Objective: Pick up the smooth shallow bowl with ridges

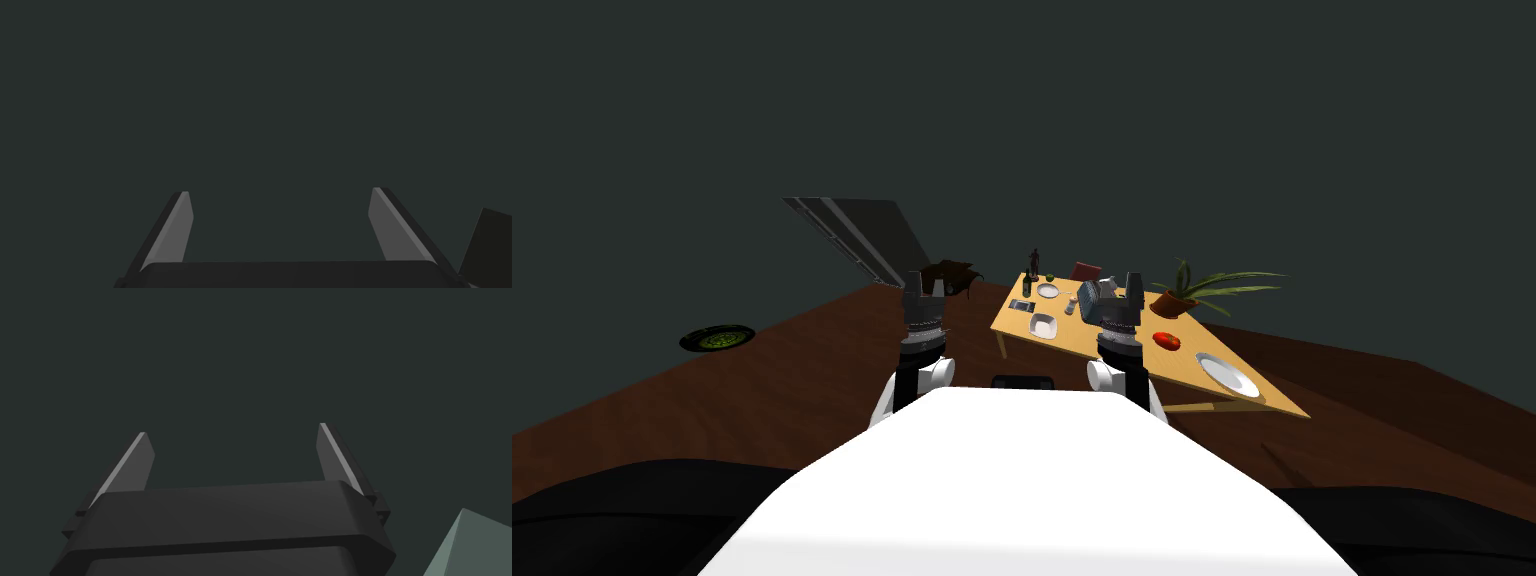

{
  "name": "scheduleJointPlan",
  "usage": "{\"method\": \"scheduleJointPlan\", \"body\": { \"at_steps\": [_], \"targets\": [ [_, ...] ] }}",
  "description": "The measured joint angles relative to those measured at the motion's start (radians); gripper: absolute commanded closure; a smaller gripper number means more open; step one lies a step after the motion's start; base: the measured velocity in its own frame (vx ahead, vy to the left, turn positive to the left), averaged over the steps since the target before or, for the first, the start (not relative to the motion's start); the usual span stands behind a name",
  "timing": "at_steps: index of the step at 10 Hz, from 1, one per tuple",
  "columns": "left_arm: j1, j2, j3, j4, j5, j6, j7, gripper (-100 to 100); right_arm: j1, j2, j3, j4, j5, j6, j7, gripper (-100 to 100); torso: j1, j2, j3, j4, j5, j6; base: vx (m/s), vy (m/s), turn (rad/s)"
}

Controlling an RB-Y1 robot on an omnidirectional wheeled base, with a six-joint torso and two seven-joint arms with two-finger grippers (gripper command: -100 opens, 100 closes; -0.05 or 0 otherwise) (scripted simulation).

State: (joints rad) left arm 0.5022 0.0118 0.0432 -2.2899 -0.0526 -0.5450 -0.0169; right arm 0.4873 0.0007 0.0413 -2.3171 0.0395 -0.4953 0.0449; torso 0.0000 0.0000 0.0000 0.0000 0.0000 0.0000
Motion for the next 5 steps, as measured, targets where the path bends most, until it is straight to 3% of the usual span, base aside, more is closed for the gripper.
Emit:
{"method": "scheduleJointPlan", "body": {
  "at_steps": [5],
  "targets": [
    [0.0, 0.0, 0.0, 0.0, 0.0, 0.0, 0.0, 0, -0.017, -0.119, 0.009, 0.075, 0.036, 0.023, 0.056, -100, 0.004, 0.0, 0.0, 0.0, 0.001, 0.0, -0.005, 0.047, 0.052]
  ]
}}
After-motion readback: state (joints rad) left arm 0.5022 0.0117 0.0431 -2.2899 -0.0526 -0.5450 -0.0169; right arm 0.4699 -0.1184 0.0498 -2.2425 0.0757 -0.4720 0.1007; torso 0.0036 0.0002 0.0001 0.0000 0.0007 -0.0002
